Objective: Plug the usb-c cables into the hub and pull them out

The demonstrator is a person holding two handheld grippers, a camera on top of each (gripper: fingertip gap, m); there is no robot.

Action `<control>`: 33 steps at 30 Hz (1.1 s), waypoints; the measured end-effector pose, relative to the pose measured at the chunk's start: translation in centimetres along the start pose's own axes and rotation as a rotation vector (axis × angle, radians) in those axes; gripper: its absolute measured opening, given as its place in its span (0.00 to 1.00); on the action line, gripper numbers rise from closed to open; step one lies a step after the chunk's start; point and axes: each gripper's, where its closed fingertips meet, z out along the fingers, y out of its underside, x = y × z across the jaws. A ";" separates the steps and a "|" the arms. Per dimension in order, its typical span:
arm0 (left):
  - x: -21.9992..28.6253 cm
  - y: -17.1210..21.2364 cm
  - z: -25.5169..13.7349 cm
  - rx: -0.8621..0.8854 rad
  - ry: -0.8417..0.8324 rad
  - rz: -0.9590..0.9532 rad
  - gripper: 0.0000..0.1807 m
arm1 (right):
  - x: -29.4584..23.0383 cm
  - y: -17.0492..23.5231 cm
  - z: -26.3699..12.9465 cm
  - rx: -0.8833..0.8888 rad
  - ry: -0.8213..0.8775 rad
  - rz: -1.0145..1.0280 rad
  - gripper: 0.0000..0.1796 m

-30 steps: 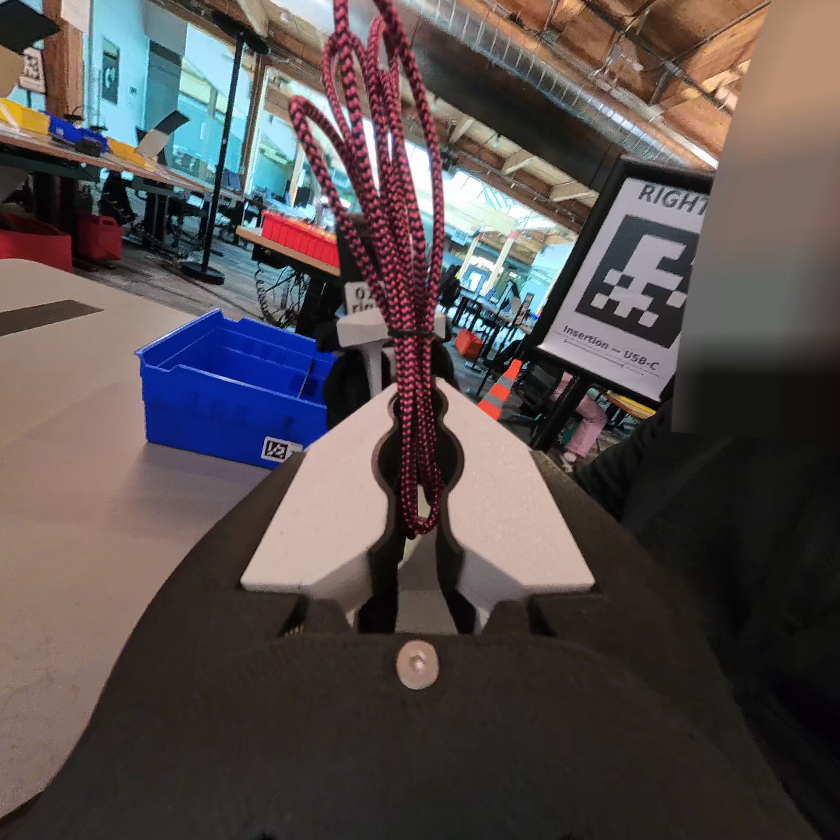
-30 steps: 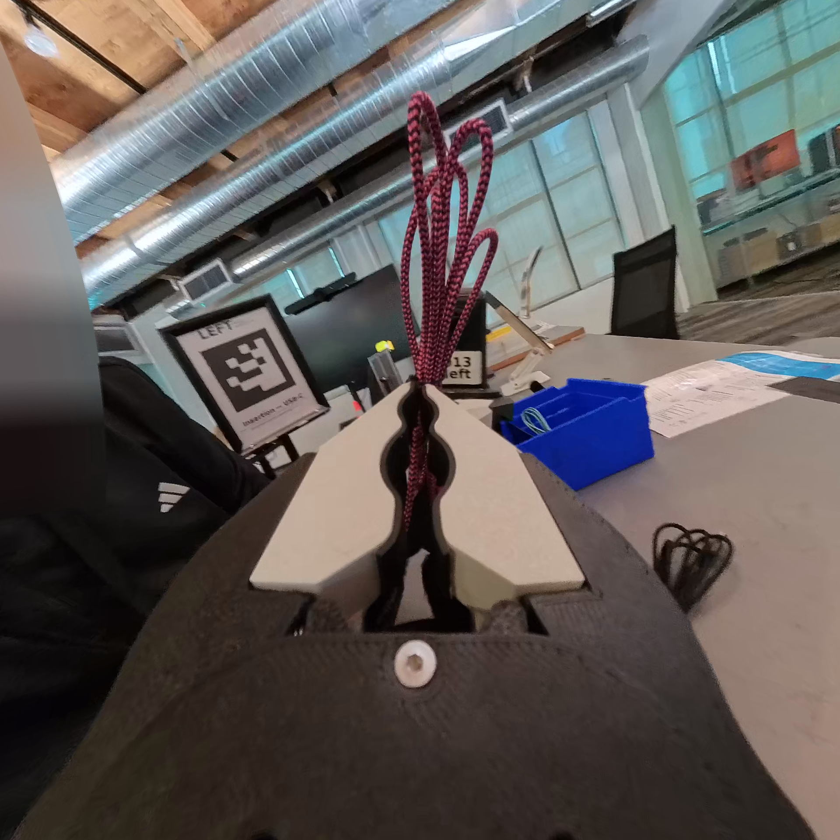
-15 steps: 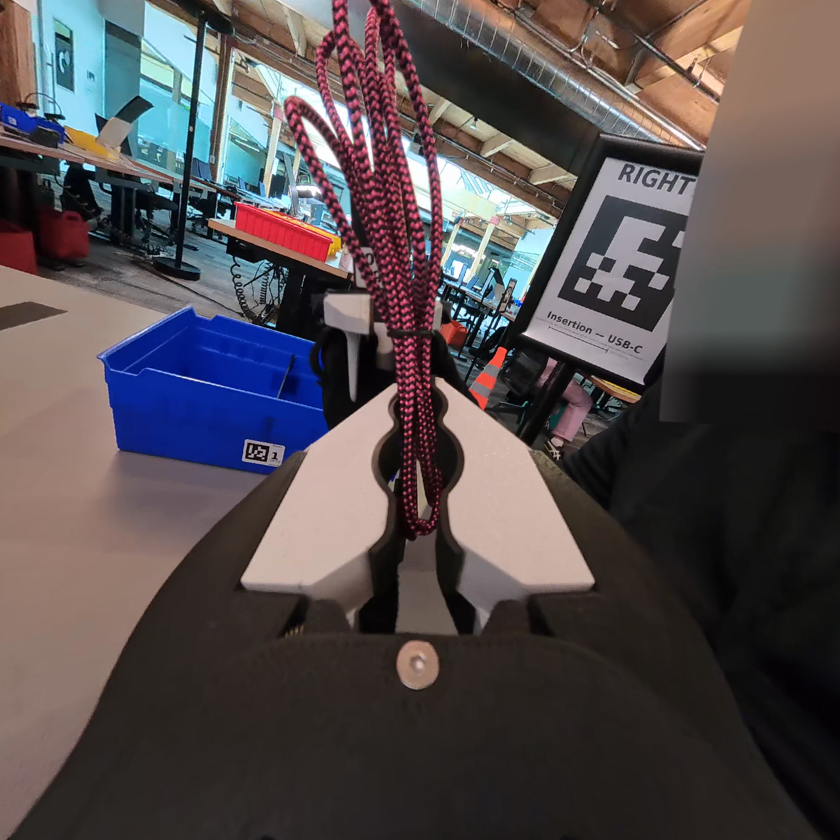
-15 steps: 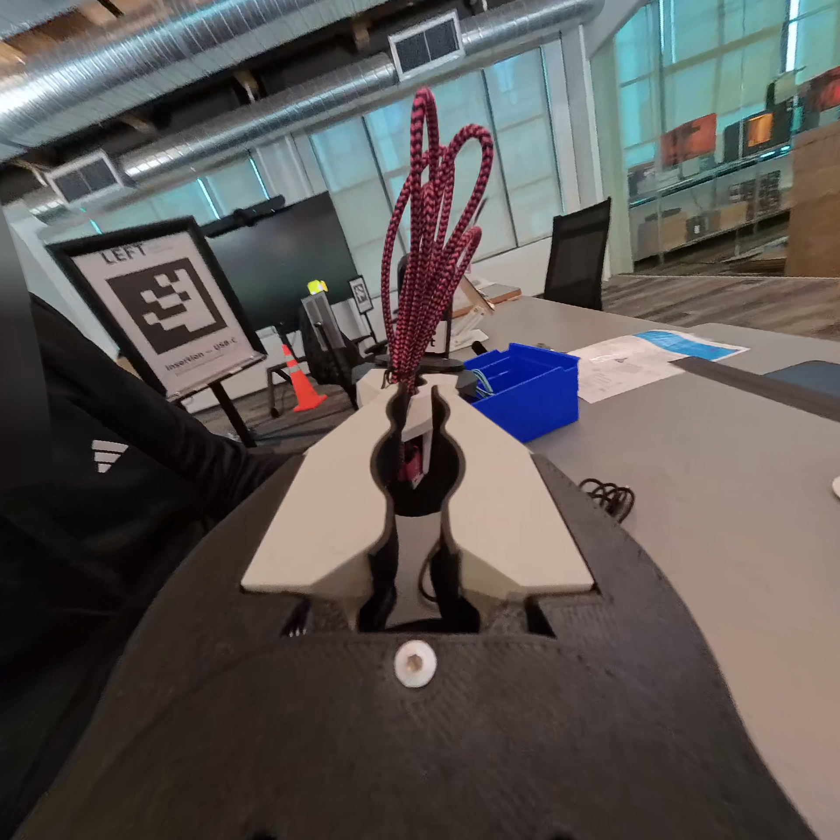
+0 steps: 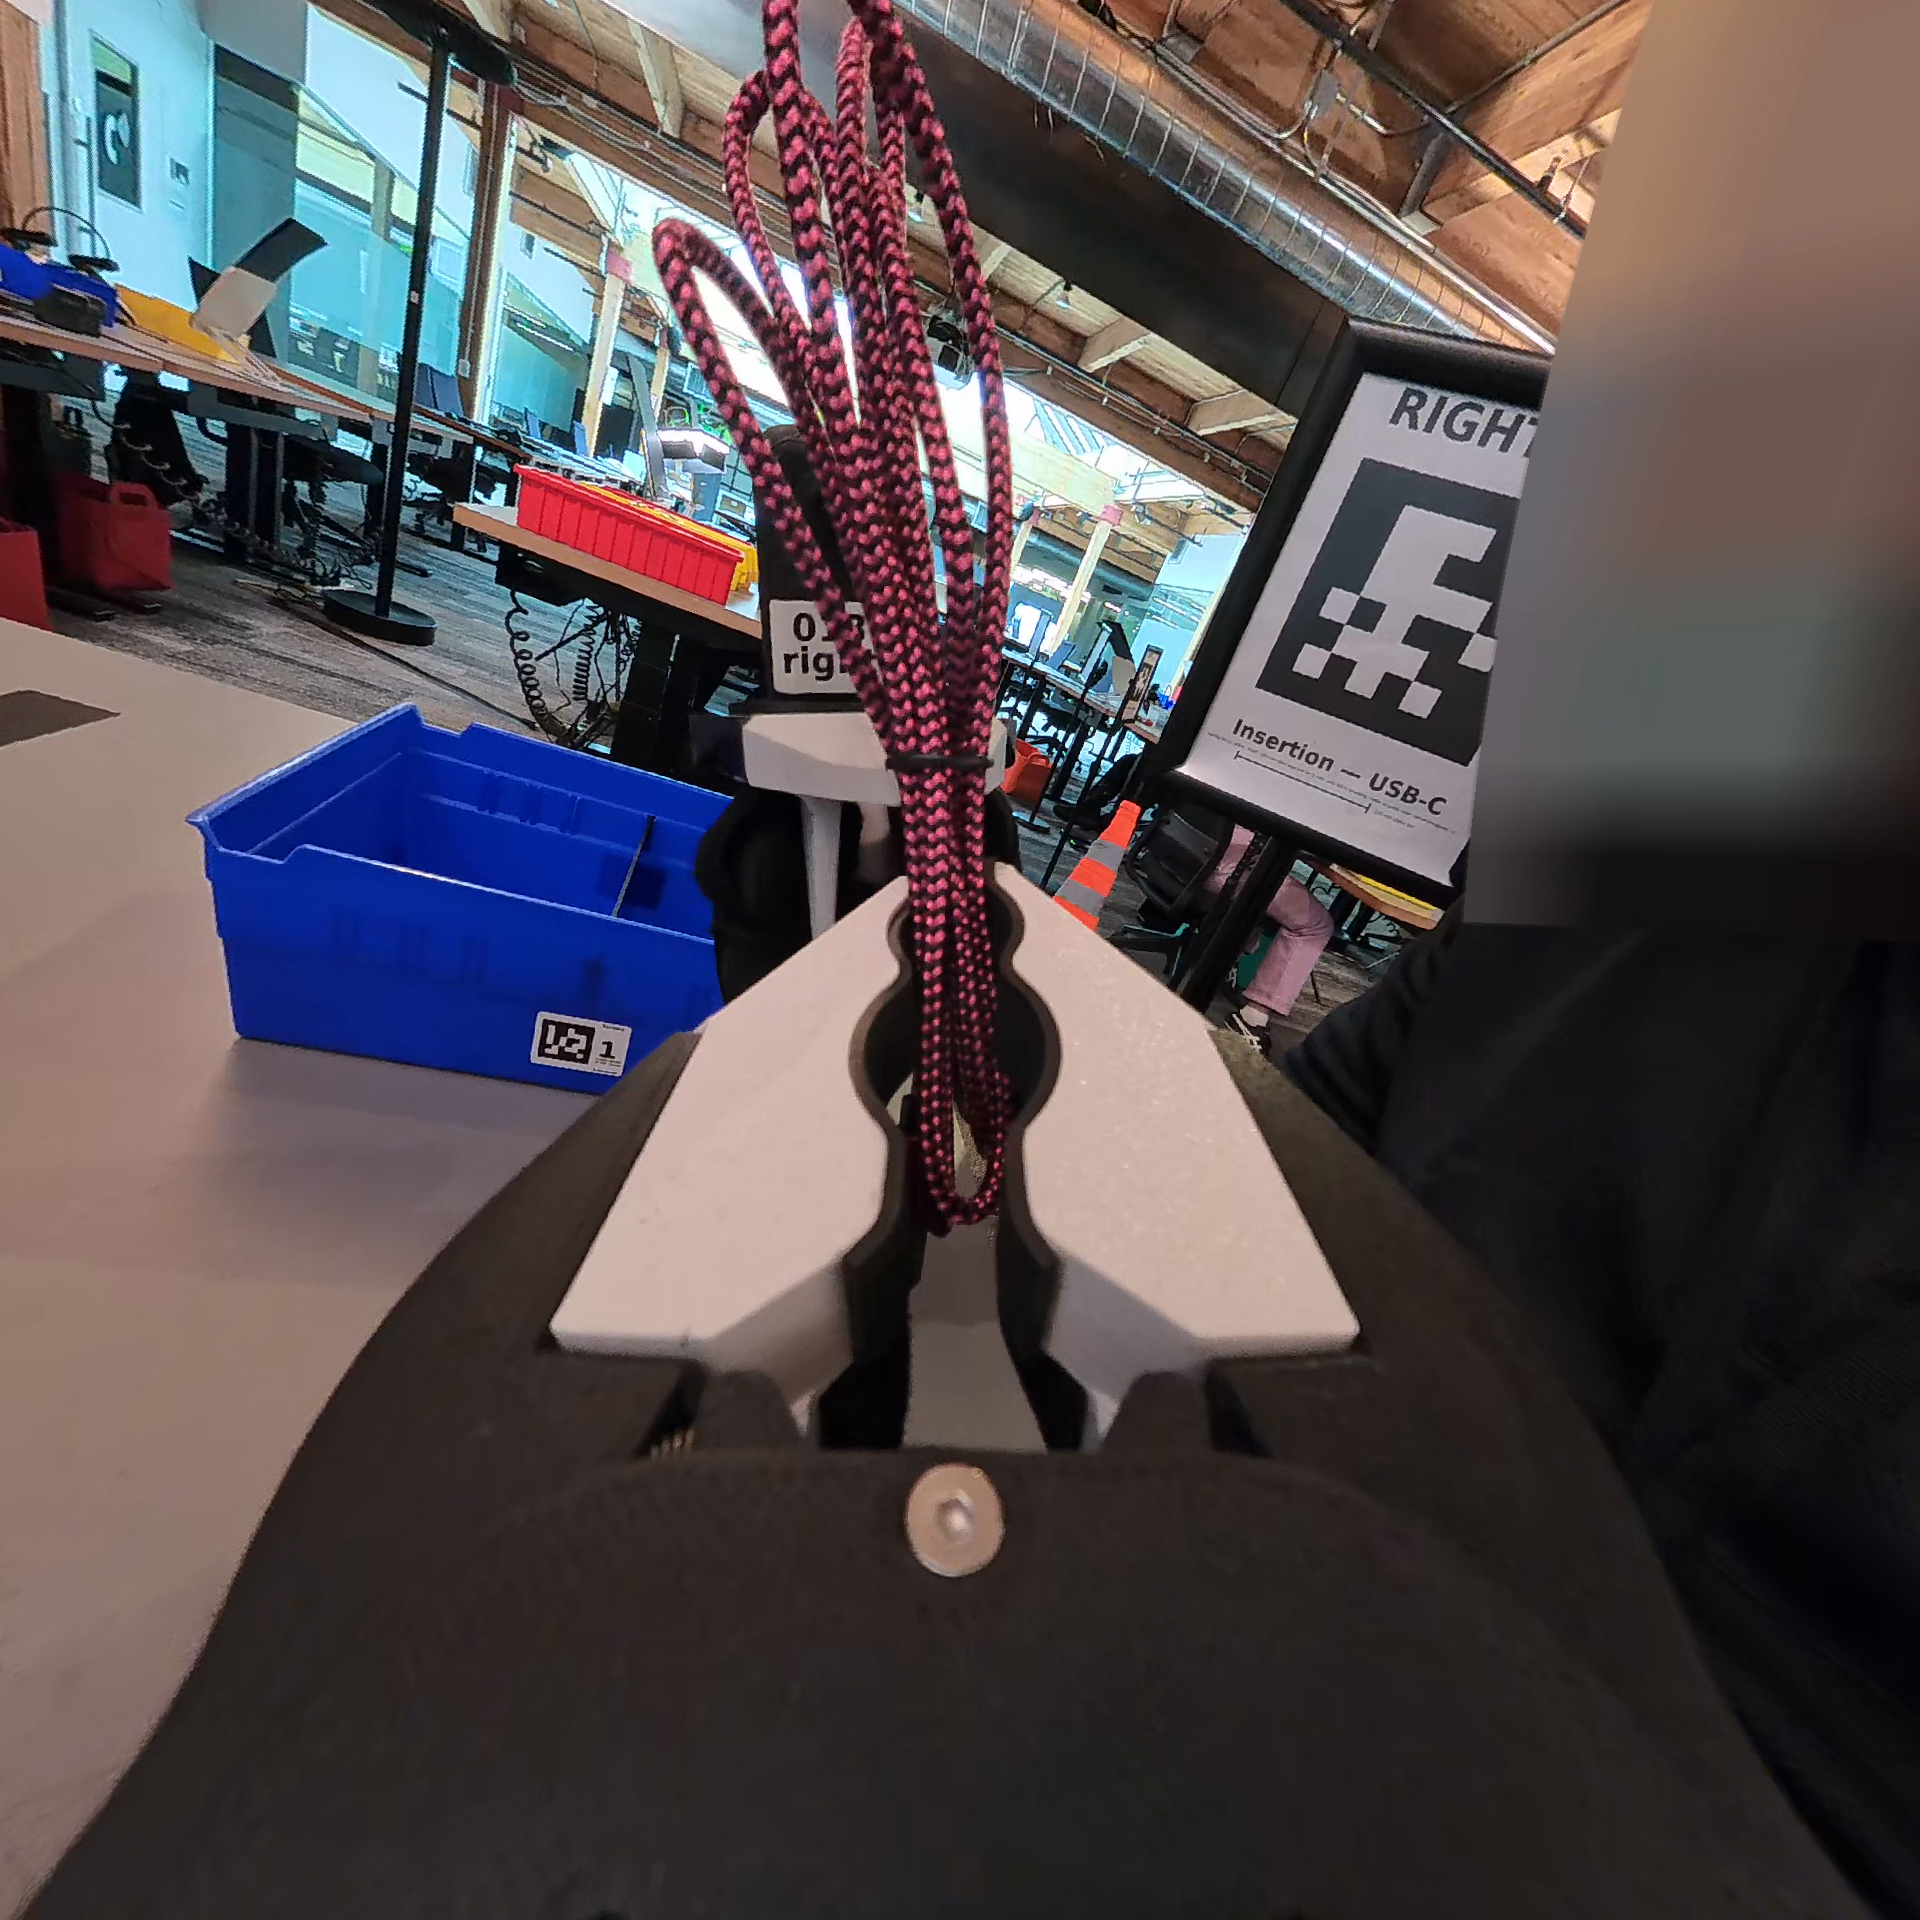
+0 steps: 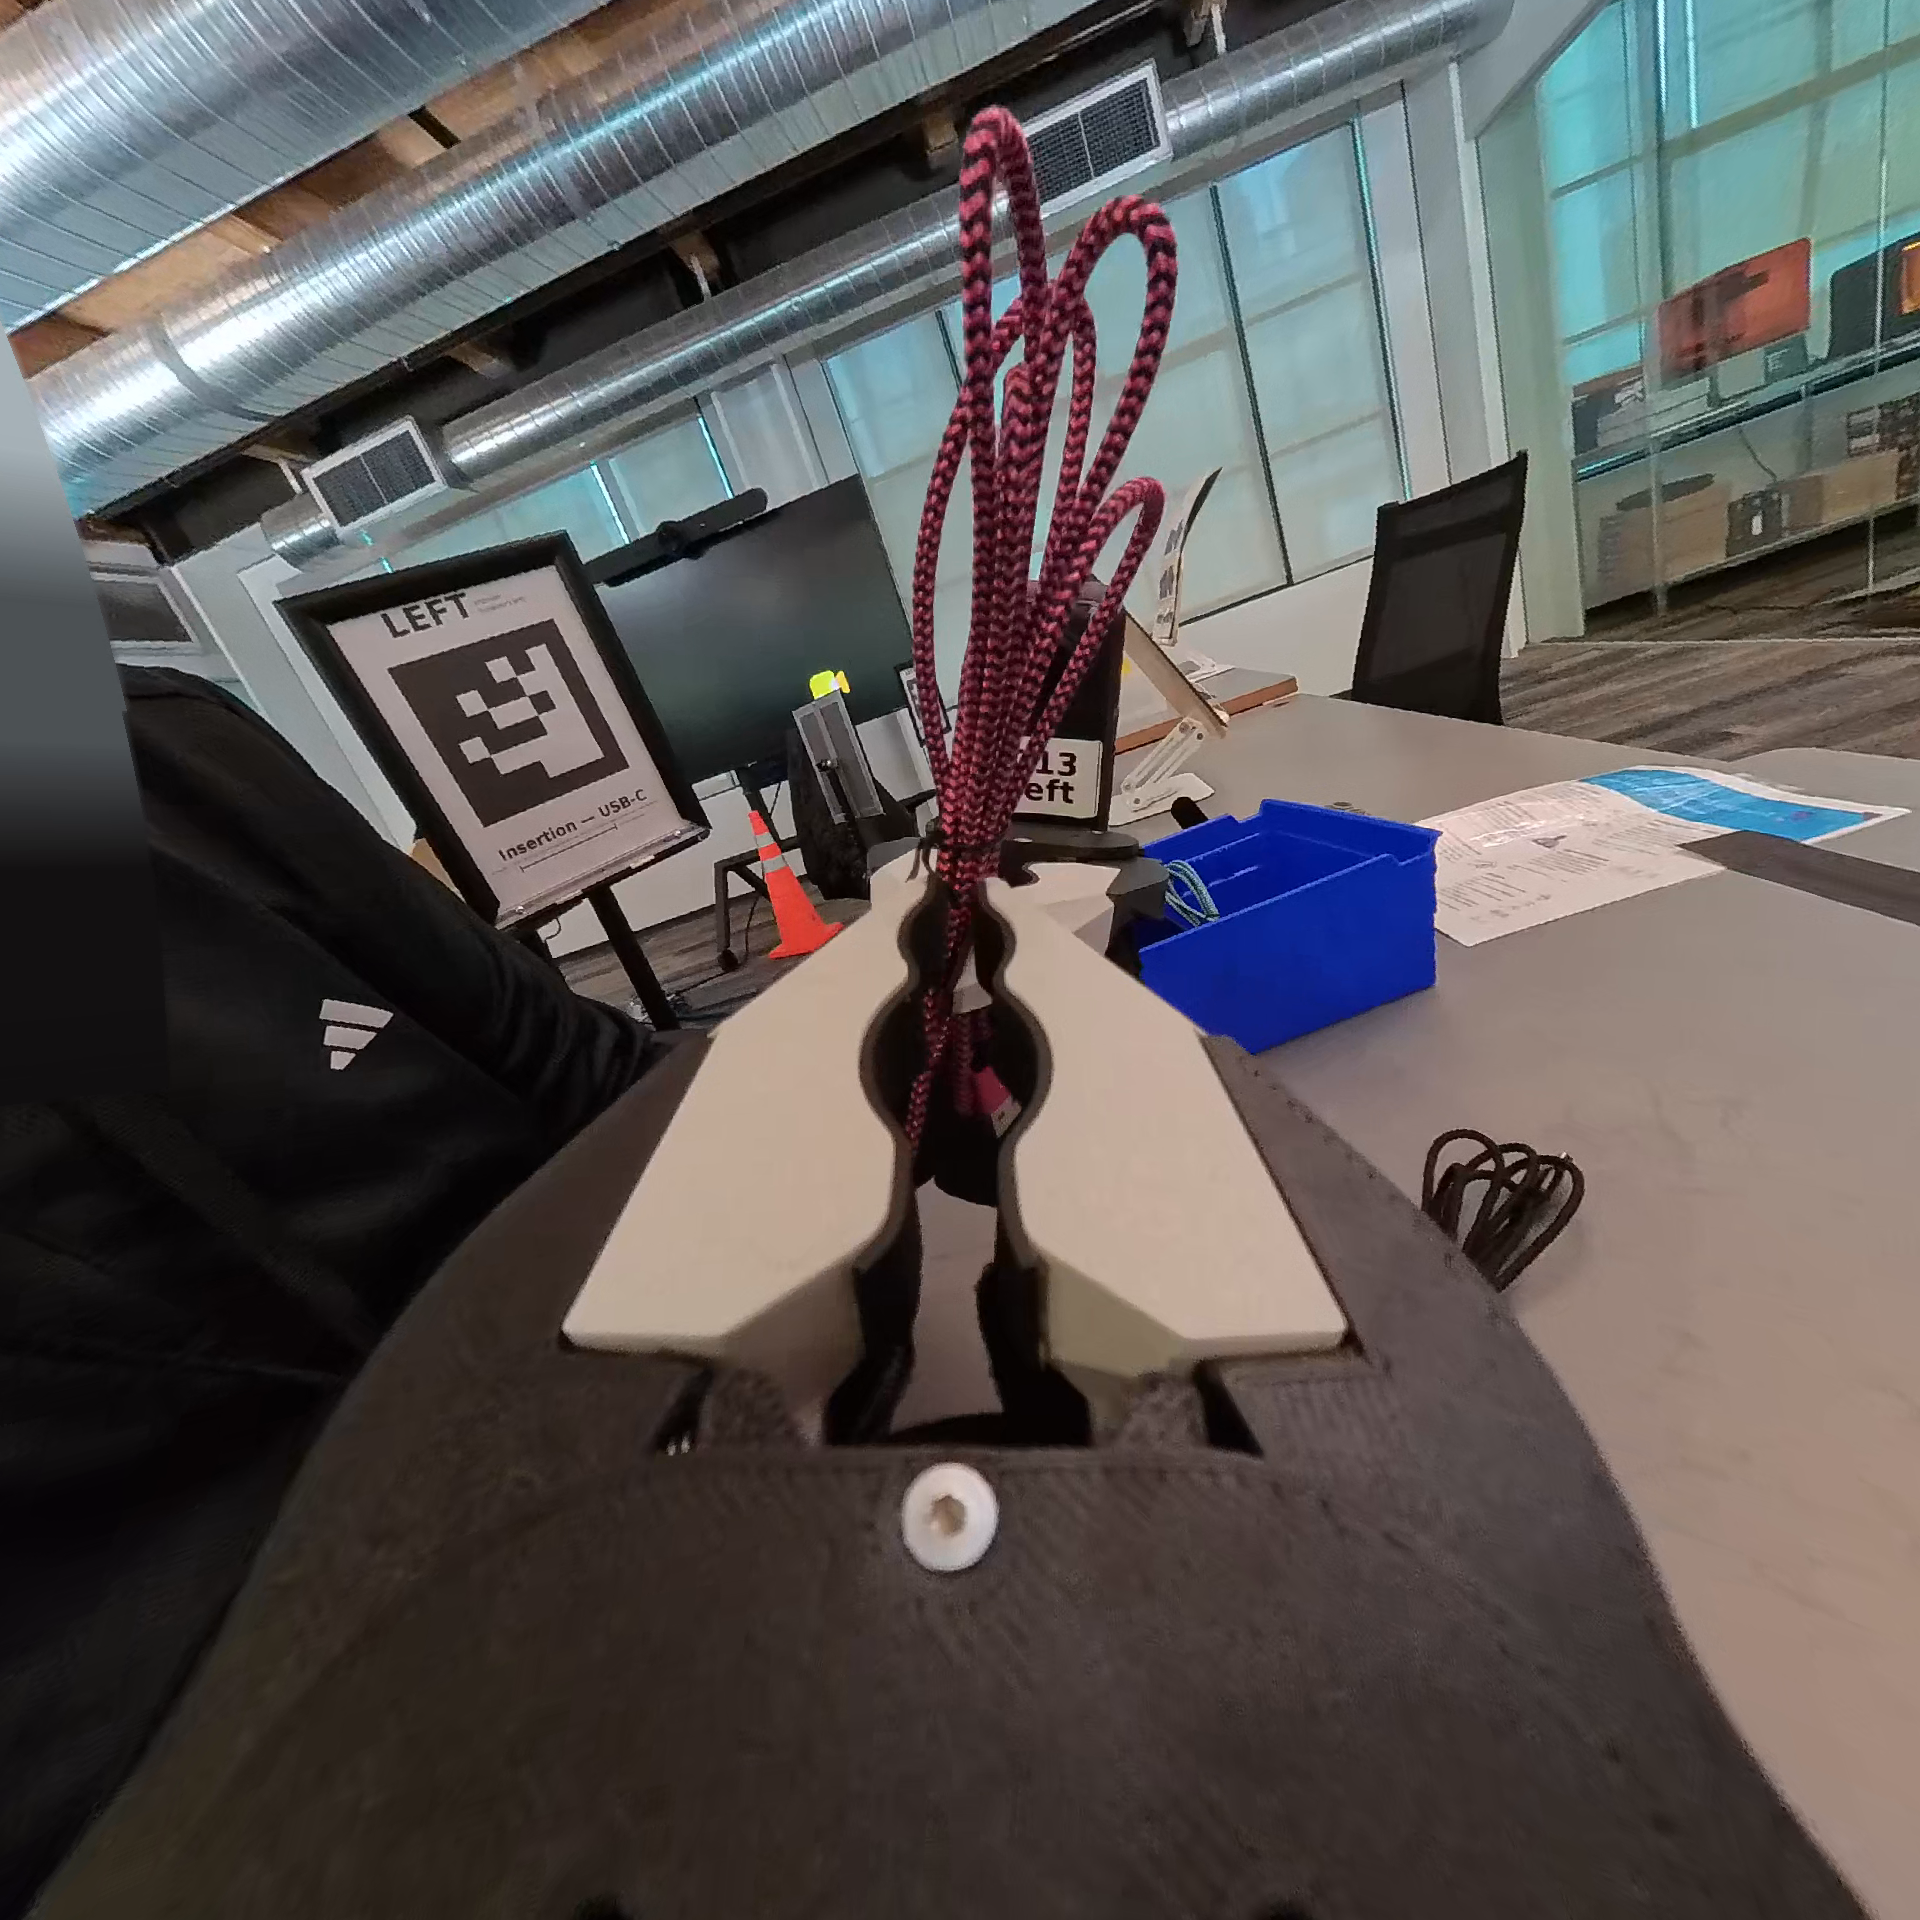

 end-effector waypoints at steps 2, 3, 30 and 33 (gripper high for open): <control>0.0 0.1 0.0 -0.002 -0.001 -0.001 0.03 | 0.0 0.1 0.0 0.001 -0.002 0.001 0.00; 0.0 0.0 0.0 -0.001 -0.002 -0.001 0.03 | 0.0 0.1 0.0 0.004 -0.006 0.001 0.00; 0.4 0.1 0.3 0.015 0.047 -0.027 0.03 | -0.6 0.1 -0.1 0.021 -0.022 -0.047 0.00; 0.4 0.1 0.4 0.013 0.046 -0.024 0.03 | -0.6 0.1 -0.2 0.016 -0.010 -0.065 0.00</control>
